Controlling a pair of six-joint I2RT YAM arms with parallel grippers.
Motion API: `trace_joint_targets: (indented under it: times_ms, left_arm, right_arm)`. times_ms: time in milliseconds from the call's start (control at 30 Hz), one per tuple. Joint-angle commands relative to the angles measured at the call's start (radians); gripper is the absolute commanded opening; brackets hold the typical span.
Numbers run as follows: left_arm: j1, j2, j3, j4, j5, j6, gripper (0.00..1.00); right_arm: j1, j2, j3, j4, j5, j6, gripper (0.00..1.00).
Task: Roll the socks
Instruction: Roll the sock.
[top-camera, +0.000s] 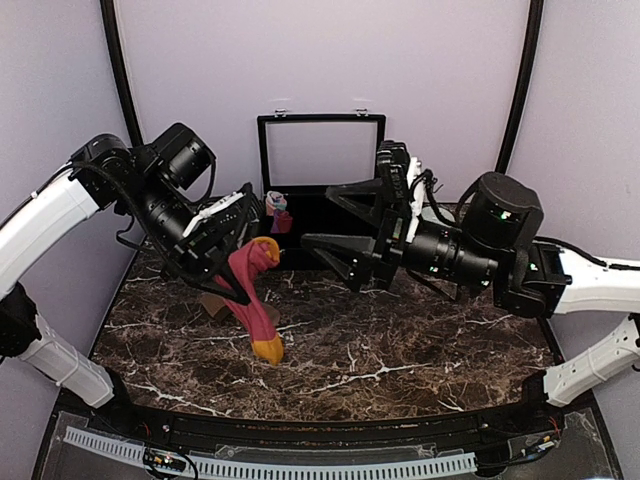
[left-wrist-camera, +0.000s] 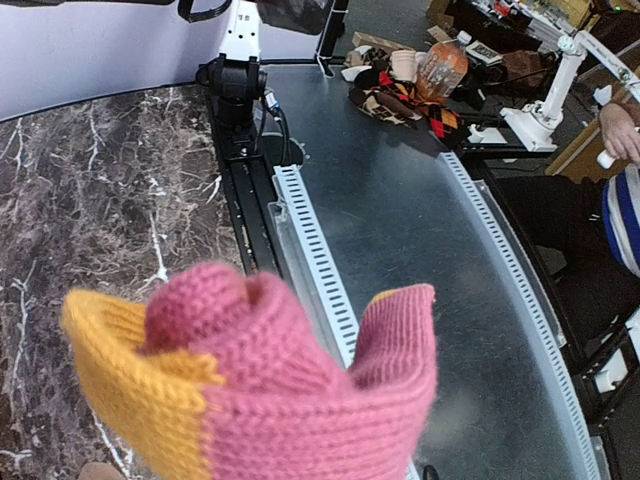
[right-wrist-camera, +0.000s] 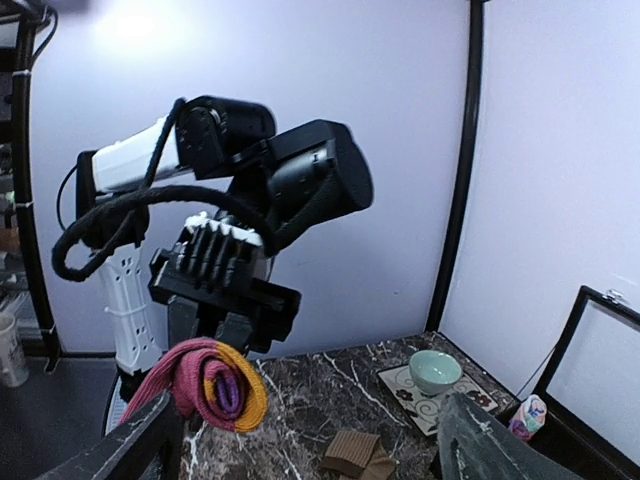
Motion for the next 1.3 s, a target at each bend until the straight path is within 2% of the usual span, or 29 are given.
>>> trace_joint_targets:
  times_ms: [0,300,567,900,1000,1200,1233,1267]
  left_arm:
    - [0.005,0.024,0.042,-0.103,0.115,0.027,0.00]
    - [0.005,0.050,0.053,-0.175,0.102,0.095,0.00]
    - [0.005,0.036,0.042,-0.146,0.050,0.096,0.00]
    - [0.005,0.028,0.038,-0.146,0.018,0.116,0.00]
    - [0.005,0.024,0.031,-0.132,-0.006,0.112,0.00]
    - [0.005,-0.005,-0.016,-0.013,-0.162,0.062,0.00]
    - [0.005,-0.011,-0.024,0.013,-0.197,0.051,0.00]
    - [0.005,-0.018,-0.035,0.043,-0.232,0.042,0.01]
  right_arm:
    - [0.013,0.062,0.080,-0.163,-0.160,-0.184,0.84]
    - [0.012,0.178,0.213,-0.219,-0.233,-0.244,0.79]
    - [-0.004,0.231,0.283,-0.293,-0.303,-0.180,0.62]
    - [-0.015,0.262,0.298,-0.321,-0.281,-0.147,0.58]
    - [-0.016,0.273,0.316,-0.322,-0.294,-0.128,0.44]
    - [-0.016,0.294,0.315,-0.315,-0.306,-0.061,0.04]
    - [-0.015,0.300,0.312,-0.314,-0.294,-0.047,0.00]
    - [-0.016,0.307,0.310,-0.314,-0.262,-0.026,0.00]
